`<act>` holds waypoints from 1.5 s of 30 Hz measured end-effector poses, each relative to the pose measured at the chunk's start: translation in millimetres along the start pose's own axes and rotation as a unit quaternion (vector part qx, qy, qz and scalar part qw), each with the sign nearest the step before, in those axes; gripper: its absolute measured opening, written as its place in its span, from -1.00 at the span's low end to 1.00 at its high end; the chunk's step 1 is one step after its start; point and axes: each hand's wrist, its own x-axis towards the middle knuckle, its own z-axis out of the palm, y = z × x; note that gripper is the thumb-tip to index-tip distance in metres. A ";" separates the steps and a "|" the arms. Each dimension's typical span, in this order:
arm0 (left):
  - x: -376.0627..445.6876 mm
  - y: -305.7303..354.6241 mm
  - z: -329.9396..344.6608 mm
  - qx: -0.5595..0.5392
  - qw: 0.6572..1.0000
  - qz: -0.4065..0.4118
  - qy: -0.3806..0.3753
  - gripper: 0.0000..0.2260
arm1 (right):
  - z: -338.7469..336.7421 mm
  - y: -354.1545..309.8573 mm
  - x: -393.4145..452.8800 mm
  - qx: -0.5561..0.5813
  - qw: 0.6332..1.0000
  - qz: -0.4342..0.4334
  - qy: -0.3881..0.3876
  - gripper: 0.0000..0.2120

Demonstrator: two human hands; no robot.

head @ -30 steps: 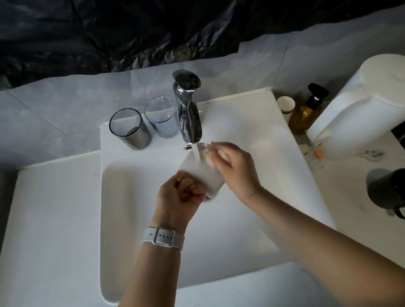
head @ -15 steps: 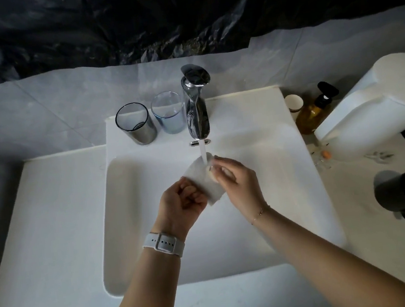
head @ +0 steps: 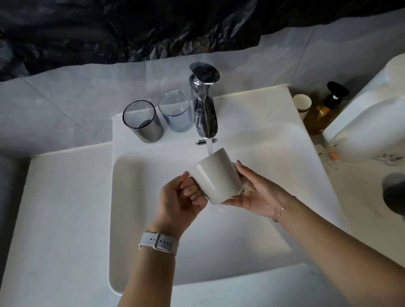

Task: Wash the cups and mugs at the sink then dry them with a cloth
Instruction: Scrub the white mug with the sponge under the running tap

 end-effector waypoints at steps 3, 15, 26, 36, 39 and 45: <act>4.8 -0.3 1.9 0.042 0.997 0.045 0.050 -0.62 | 0.8 4.4 3.3 -0.012 0.999 -0.027 -0.035 -0.55; 19.5 2.0 -2.1 0.628 0.648 0.405 0.147 -0.61 | 14.7 8.2 8.1 -0.033 0.994 -0.097 0.035 -0.55; 18.7 -1.9 29.4 0.391 0.878 0.260 0.094 -0.66 | 16.5 -19.1 18.0 -0.417 0.847 -0.274 0.184 -0.85; 31.9 -14.4 21.2 0.303 0.910 0.201 0.199 -0.68 | 32.8 -29.4 45.2 -0.612 0.754 -0.227 0.074 -0.74; 33.5 -14.1 16.9 0.298 0.911 0.203 0.201 -0.70 | 33.6 -14.4 30.2 -0.655 0.678 -0.333 -0.015 -0.78; 31.1 -19.5 26.0 0.306 0.916 0.186 0.179 -0.68 | 28.6 -40.0 45.0 -0.536 0.828 -0.136 0.088 -0.85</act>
